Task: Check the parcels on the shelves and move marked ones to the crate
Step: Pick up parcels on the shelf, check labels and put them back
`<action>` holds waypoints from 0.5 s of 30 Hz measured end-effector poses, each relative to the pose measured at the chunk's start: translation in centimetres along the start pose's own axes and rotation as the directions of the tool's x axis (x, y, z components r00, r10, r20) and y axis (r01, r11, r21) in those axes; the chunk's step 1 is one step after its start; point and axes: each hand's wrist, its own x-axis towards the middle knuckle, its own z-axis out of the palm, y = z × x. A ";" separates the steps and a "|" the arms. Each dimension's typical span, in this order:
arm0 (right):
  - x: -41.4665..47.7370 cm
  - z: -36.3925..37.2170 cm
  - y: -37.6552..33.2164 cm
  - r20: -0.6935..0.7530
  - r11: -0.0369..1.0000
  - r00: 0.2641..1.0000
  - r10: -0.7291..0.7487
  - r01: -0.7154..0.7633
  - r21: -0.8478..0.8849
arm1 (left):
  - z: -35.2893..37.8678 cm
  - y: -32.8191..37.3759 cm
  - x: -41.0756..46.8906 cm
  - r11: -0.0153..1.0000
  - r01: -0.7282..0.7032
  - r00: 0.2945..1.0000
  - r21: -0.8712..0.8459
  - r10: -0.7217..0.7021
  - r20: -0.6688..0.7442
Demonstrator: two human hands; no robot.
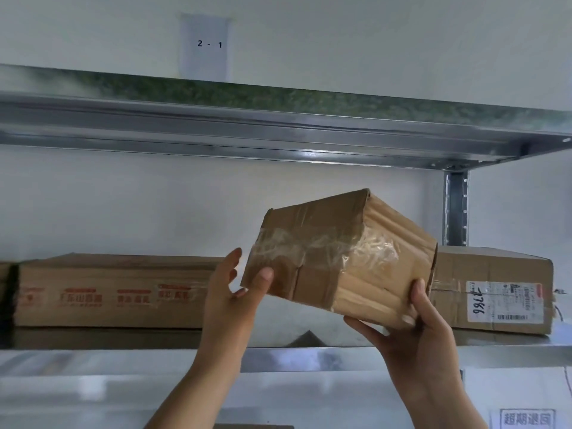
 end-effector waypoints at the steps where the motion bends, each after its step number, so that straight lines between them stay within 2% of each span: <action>1: 0.1 0.0 -0.1 0.009 1.000 1.000 0.011 -0.011 0.010 | -0.4 -0.2 0.5 1.000 0.021 1.000 -0.004 -0.021 -0.018; 4: 0.2 0.0 -0.4 0.029 0.997 0.998 0.048 -0.049 0.057 | -1.5 -0.2 1.9 0.993 0.109 0.993 -0.055 -0.112 -0.047; 6: 0.1 0.2 -0.6 0.047 0.992 0.996 0.070 -0.074 0.102 | -2.2 -0.2 2.6 0.974 0.178 0.983 -0.141 -0.182 -0.019; 11: 0.2 0.6 -0.5 0.075 0.987 0.992 0.101 -0.110 0.115 | -3.0 0.3 2.7 0.889 0.380 0.910 -0.258 -0.309 0.276; 15: 0.4 0.4 -0.3 0.089 0.989 0.990 0.111 -0.118 0.084 | -3.1 0.2 2.5 0.827 0.428 0.880 -0.365 -0.289 0.377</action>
